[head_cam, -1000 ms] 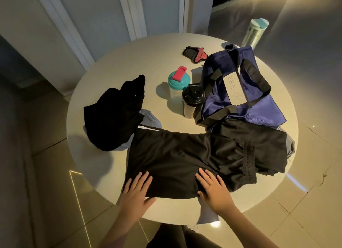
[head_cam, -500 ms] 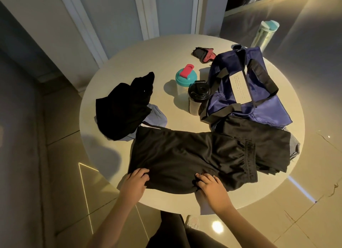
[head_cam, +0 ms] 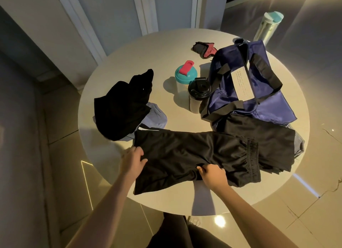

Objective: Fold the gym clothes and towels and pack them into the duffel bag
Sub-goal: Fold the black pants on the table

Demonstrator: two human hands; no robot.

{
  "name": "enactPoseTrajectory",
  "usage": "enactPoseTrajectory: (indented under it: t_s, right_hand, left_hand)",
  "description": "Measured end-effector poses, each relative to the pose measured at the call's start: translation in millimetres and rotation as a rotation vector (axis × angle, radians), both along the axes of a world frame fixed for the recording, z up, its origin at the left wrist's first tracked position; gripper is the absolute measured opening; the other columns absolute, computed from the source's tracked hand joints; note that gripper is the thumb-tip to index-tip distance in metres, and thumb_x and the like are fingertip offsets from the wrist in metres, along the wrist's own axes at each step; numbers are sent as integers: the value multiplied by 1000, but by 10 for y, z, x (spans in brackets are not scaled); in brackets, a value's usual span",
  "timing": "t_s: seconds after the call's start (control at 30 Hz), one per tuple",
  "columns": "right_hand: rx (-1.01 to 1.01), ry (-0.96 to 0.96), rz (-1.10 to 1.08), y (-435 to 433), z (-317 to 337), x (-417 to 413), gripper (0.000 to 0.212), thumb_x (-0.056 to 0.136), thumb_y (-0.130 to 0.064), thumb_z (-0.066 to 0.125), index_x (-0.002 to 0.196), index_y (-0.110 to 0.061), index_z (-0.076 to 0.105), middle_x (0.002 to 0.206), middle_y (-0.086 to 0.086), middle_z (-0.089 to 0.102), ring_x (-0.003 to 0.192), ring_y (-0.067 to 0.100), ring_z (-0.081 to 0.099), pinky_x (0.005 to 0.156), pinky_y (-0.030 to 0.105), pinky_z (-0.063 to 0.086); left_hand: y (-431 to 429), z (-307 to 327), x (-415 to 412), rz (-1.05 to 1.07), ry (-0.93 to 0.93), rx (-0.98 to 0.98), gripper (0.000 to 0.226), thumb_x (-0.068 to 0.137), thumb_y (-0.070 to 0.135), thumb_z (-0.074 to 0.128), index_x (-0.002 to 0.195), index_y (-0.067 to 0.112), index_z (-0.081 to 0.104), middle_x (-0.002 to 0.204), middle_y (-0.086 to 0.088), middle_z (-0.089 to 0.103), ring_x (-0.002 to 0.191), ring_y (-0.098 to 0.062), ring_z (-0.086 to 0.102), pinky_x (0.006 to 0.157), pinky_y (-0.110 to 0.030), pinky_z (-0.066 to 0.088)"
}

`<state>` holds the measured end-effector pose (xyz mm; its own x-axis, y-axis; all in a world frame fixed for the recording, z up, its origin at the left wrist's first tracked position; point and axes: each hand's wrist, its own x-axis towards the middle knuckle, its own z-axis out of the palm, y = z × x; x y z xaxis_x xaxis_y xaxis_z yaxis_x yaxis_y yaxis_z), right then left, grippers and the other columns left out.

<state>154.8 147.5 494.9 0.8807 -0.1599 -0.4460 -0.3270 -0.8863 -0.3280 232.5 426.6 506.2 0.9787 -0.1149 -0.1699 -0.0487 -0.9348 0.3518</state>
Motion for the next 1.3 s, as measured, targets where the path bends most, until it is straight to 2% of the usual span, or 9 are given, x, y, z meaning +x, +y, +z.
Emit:
enactPoseTrajectory:
  t_s: [0.1,0.23,0.43,0.6,0.73,0.83,1.0,1.17,1.3]
  right_hand:
    - [-47,-36,1,51,-11,-4,38,100,-43,33,112,-19,60,113,6,65,109,25,55,96,36,33]
    - [1,-184,143,106,-39,-111,57,94,-61,23,122,-24,56,119,-2,62,114,21,53,99,38,34]
    - [-161,-184,529,192,-107,-191,37,62,-61,61,88,-37,73,90,-12,67,79,11,65,74,32,55]
    - [-71,-130,509,141,-66,-148,46,81,-52,34,81,-33,76,92,-10,72,82,13,69,80,31,54]
    - [93,-56,457,132,10,-132,99,76,-76,-5,124,-20,61,139,-5,50,133,16,40,115,32,17]
    - [114,-5,415,113,30,-115,74,89,-65,11,131,-22,54,146,-9,41,139,10,28,116,28,5]
    - [143,48,406,86,24,-146,49,99,-49,26,131,-24,54,149,-14,35,141,5,21,115,29,2]
    - [156,42,358,108,18,-172,43,100,-43,32,130,-25,55,148,-14,36,140,5,21,116,31,0]
    - [115,-7,358,182,55,-167,88,78,-72,0,131,-28,53,145,-14,41,139,6,26,117,32,2]
  left_hand:
    - [-139,31,-273,-293,-263,93,19,79,32,70,69,19,59,71,4,55,68,-18,55,62,-29,42]
    - [-99,-201,-685,-453,-113,209,40,71,62,52,89,29,68,87,13,59,78,-9,60,67,-25,50]
    - [-153,-256,-760,-398,-168,247,32,44,32,94,63,28,69,77,11,61,71,-9,63,63,-25,53]
    - [-93,-181,-731,-243,-289,115,19,62,21,84,68,21,66,90,6,65,87,-14,62,82,-27,41]
    - [-95,-138,-536,-321,-254,136,10,75,23,75,75,22,64,118,4,65,114,-18,60,103,-33,27]
    - [-141,-144,-471,-390,-102,142,41,78,41,72,114,23,62,124,9,61,117,-11,56,108,-43,37]
    - [-266,-114,-500,-462,-84,222,39,56,39,88,89,27,71,88,12,63,82,-11,62,79,-31,52]
    - [-179,-127,-497,-349,-157,30,21,67,16,81,81,24,67,90,13,67,89,-10,64,98,-29,37]
    - [-120,-37,-491,-372,-109,115,36,54,20,90,77,28,63,66,18,63,66,-5,62,76,-29,50]
